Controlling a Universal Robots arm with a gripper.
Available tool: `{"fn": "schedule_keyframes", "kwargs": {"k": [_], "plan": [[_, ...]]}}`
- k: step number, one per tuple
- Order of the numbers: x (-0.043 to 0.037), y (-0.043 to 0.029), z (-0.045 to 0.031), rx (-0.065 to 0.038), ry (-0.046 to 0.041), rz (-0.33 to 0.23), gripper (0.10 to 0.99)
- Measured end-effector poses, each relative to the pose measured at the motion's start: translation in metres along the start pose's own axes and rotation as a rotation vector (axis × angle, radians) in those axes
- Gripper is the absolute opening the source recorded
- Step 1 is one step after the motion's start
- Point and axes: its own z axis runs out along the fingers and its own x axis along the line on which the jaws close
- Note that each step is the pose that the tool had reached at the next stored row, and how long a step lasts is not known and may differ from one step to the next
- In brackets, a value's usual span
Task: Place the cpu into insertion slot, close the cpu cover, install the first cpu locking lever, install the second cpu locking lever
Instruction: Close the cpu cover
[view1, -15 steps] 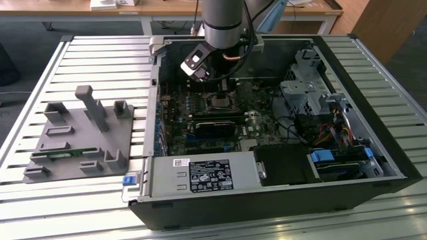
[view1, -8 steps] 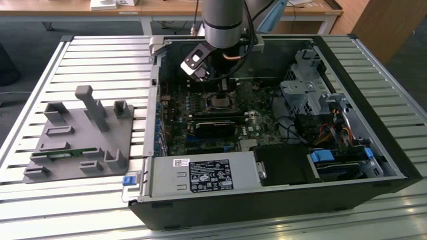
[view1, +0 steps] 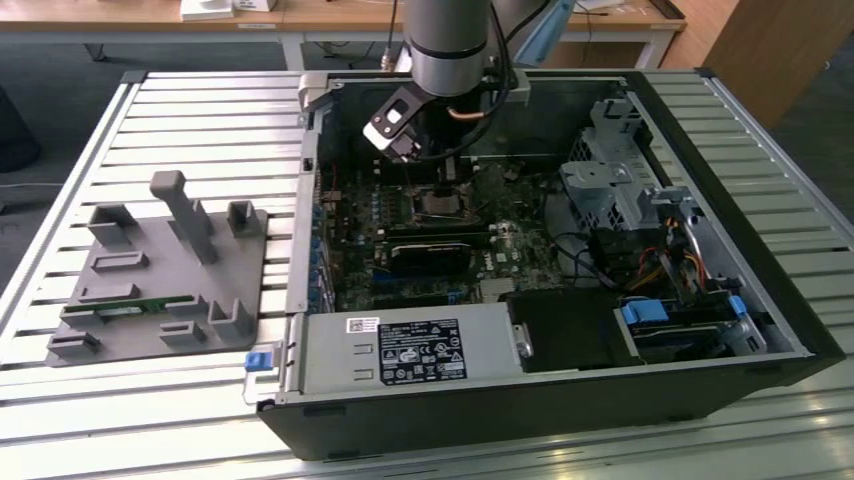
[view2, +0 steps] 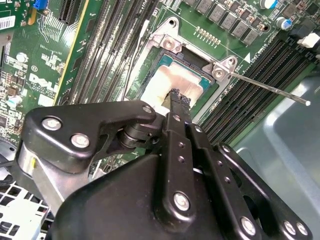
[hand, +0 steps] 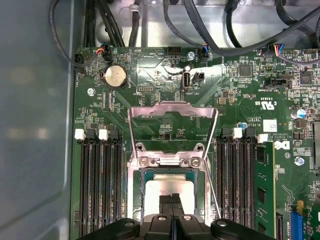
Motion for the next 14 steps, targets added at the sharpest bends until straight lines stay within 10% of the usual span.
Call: {"fn": "schedule_keyframes", "kwargs": {"k": [14], "plan": [[0.0002, 0.0007, -0.0107, 0.0, 0.0, 0.0, 0.106]]}}
